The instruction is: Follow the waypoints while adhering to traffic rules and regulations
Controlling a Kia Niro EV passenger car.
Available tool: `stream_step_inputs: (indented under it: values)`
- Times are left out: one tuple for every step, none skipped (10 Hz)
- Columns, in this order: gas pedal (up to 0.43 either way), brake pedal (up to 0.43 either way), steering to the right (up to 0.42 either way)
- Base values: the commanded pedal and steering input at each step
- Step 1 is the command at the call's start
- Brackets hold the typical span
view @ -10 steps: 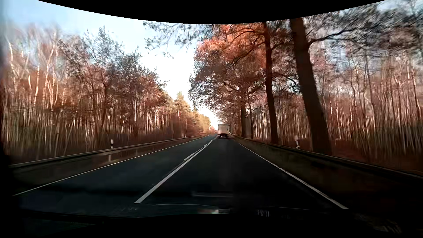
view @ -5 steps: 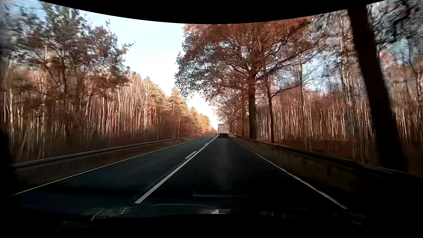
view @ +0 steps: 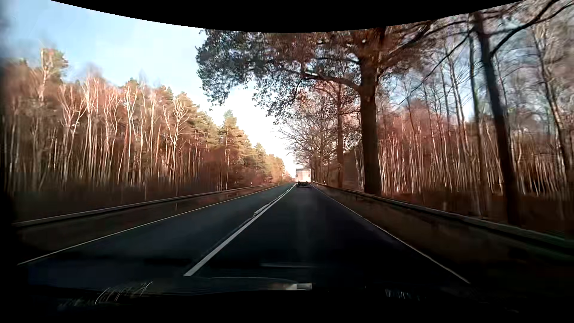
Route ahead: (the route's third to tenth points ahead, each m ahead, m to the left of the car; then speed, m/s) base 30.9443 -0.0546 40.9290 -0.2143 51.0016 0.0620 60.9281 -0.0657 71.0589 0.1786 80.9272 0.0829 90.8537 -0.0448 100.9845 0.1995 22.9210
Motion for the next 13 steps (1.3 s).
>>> stream_step_inputs:
  values:
    - [0.177,0.000,-0.002]
    - [0.189,0.000,-0.001]
    - [0.189,0.000,-0.002]
    - [0.189,0.000,-0.001]
    - [0.189,0.000,-0.001]
    - [0.189,0.000,-0.002]
    - [0.189,0.000,-0.001]
    - [0.189,0.000,-0.002]
    - [0.189,0.000,-0.001]
    - [0.197,0.000,-0.001]
    - [0.209,0.000,-0.001]
    - [0.209,0.000,-0.002]
    - [0.220,0.000,-0.001]
